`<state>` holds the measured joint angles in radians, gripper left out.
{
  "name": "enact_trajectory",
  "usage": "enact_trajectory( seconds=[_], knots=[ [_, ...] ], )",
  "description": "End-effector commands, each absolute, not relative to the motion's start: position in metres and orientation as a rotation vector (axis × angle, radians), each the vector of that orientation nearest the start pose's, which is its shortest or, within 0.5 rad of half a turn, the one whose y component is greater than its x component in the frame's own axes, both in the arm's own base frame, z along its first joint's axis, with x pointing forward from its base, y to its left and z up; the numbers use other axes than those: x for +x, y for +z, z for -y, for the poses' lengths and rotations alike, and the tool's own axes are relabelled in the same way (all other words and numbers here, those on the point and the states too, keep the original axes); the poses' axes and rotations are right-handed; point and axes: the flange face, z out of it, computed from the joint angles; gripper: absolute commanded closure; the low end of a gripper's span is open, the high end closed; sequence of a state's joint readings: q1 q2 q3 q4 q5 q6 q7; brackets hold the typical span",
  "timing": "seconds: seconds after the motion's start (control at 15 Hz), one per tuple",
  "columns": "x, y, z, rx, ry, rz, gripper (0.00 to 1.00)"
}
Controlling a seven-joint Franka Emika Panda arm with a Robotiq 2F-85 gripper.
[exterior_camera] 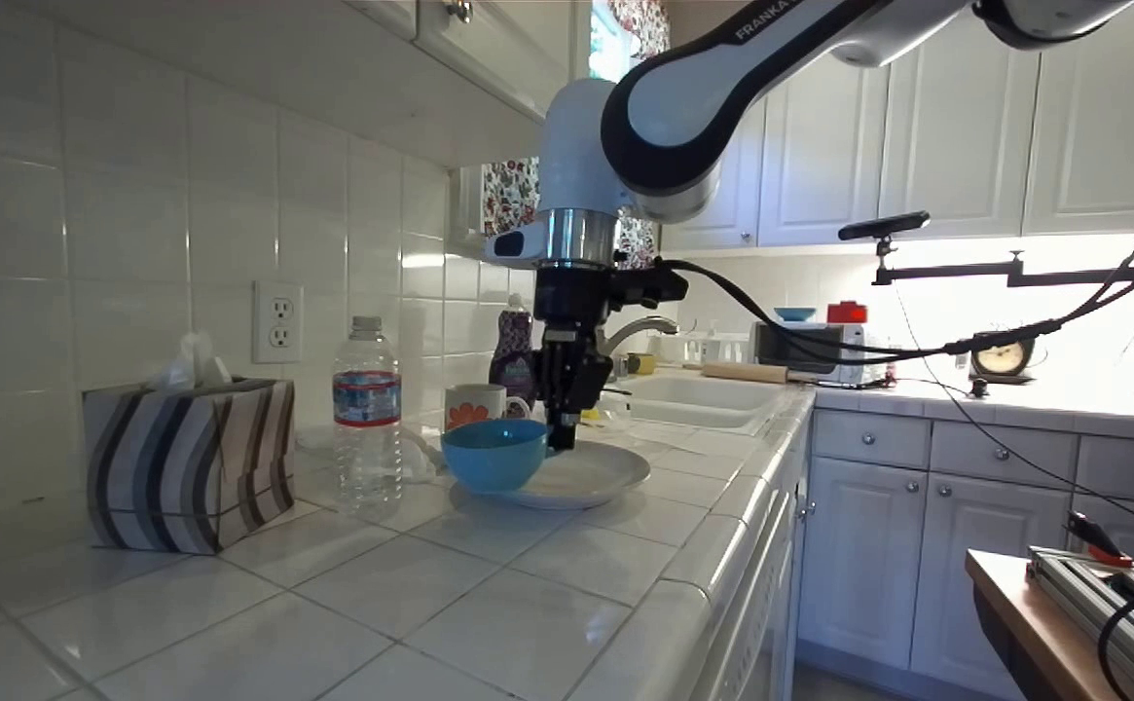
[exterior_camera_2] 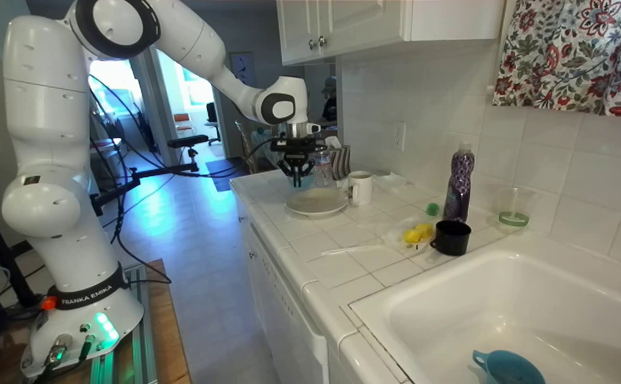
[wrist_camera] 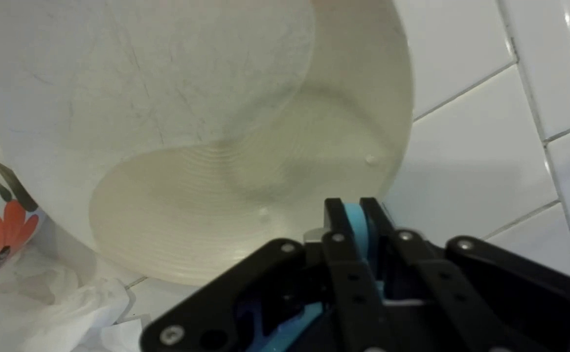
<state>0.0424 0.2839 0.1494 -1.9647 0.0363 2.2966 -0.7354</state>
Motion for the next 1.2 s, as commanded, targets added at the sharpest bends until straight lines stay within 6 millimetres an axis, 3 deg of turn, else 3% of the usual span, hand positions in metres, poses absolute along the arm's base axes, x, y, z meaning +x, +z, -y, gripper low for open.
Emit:
enact_trajectory(
  seconds=[0.0, 0.2, 0.27, 0.53, 0.6, 0.67, 1.13],
  knots=[
    [0.585, 0.346, -0.101, -2.831, -0.168, 1.257, 0.97],
    [0.579, 0.350, -0.097, -2.807, -0.209, 1.277, 0.97],
    [0.592, 0.340, -0.100, -2.822, -0.156, 1.281, 0.88],
    [0.587, 0.345, -0.099, -2.822, -0.171, 1.277, 0.88],
    [0.587, 0.345, -0.099, -2.821, -0.171, 1.277, 0.97],
    [0.587, 0.344, -0.098, -2.830, -0.168, 1.267, 0.97],
    [0.589, 0.347, -0.065, -2.920, -0.170, 1.154, 0.97]
  ],
)
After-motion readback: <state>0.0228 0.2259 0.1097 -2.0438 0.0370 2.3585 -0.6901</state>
